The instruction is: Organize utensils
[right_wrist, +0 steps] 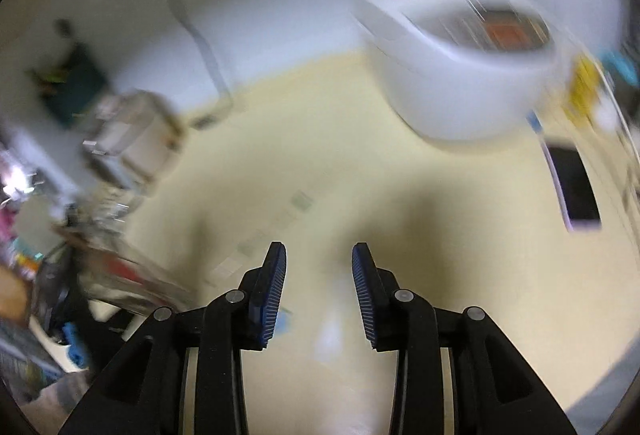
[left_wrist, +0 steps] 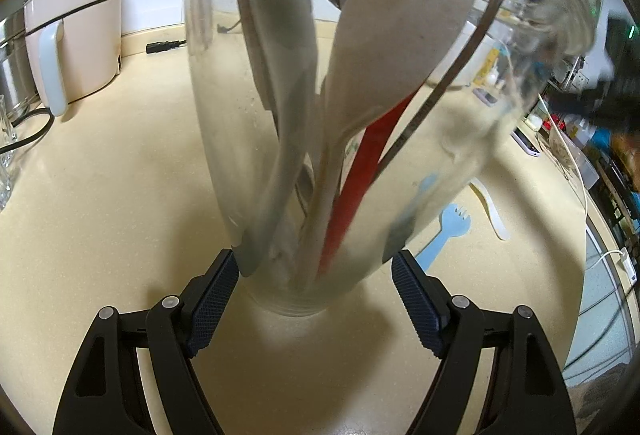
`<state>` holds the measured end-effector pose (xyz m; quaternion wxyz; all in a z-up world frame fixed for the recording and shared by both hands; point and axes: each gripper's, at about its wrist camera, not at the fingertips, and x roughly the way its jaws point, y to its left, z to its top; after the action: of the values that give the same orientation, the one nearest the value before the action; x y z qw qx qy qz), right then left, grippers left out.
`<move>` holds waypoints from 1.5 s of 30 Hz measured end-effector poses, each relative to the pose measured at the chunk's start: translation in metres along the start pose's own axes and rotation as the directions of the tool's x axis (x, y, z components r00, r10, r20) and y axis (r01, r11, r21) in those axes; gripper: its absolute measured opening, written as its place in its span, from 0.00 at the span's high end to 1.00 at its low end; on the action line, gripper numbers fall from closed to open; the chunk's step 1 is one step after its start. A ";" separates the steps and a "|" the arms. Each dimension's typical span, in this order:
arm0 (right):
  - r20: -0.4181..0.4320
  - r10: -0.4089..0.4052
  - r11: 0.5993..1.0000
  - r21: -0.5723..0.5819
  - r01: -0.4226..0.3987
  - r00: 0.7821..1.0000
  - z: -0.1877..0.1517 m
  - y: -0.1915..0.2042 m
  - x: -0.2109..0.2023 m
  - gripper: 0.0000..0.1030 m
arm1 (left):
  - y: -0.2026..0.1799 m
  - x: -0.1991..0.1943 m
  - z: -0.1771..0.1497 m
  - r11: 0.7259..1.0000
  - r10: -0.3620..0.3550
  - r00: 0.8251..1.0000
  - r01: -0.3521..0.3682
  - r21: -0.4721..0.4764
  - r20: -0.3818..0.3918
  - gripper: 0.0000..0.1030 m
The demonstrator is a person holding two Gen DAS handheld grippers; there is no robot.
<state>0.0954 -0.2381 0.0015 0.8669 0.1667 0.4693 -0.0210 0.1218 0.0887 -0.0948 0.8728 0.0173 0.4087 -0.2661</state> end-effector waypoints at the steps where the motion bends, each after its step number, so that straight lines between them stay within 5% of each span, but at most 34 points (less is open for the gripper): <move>1: -0.055 -0.012 1.000 0.025 0.013 0.998 -0.009 -0.009 0.014 0.67 | 0.000 0.000 0.000 1.000 0.000 1.000 0.000 0.000 0.000 0.20; 8: -0.189 -0.026 1.000 -0.004 0.025 0.982 -0.037 -0.011 0.068 0.66 | 0.000 0.000 0.000 1.000 0.001 1.000 -0.001 0.001 0.000 0.20; 15: -0.199 -0.071 0.993 -0.107 0.050 0.977 -0.030 0.016 0.094 0.66 | 0.002 0.012 -0.001 1.000 0.019 0.997 -0.018 0.011 -0.073 0.20; 21: -0.174 -0.144 0.974 -0.200 0.109 0.974 -0.032 0.036 0.104 0.66 | 0.000 0.011 -0.002 1.000 0.017 0.998 -0.016 0.012 -0.060 0.20; 24: -0.164 -0.151 0.962 -0.253 0.106 0.975 -0.036 0.040 0.102 0.84 | -0.001 0.012 -0.003 1.000 0.019 0.998 -0.018 0.007 -0.062 0.20; 26: -0.164 -0.137 0.967 -0.235 0.096 0.977 -0.036 0.037 0.100 0.87 | -0.001 0.012 -0.003 1.000 0.018 0.998 -0.018 0.007 -0.064 0.20; 38: 0.013 0.117 0.981 -0.155 -0.114 0.993 -0.011 0.056 0.015 0.87 | -0.004 0.008 -0.003 0.999 0.024 0.999 -0.023 0.030 -0.038 0.20; 41: 0.075 0.218 0.963 -0.181 -0.202 0.973 0.004 0.085 -0.011 0.87 | -0.003 0.006 -0.003 1.000 0.014 1.000 -0.014 0.022 -0.028 0.20; 45: 0.116 0.382 0.903 -0.257 -0.344 0.917 0.019 0.134 -0.038 0.87 | -0.002 0.005 -0.002 0.999 0.024 1.000 -0.023 0.023 -0.020 0.20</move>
<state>0.1152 -0.1219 0.0785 0.9044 0.1471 0.3566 0.1823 0.1217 0.0853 -0.0995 0.8715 0.0346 0.4144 -0.2601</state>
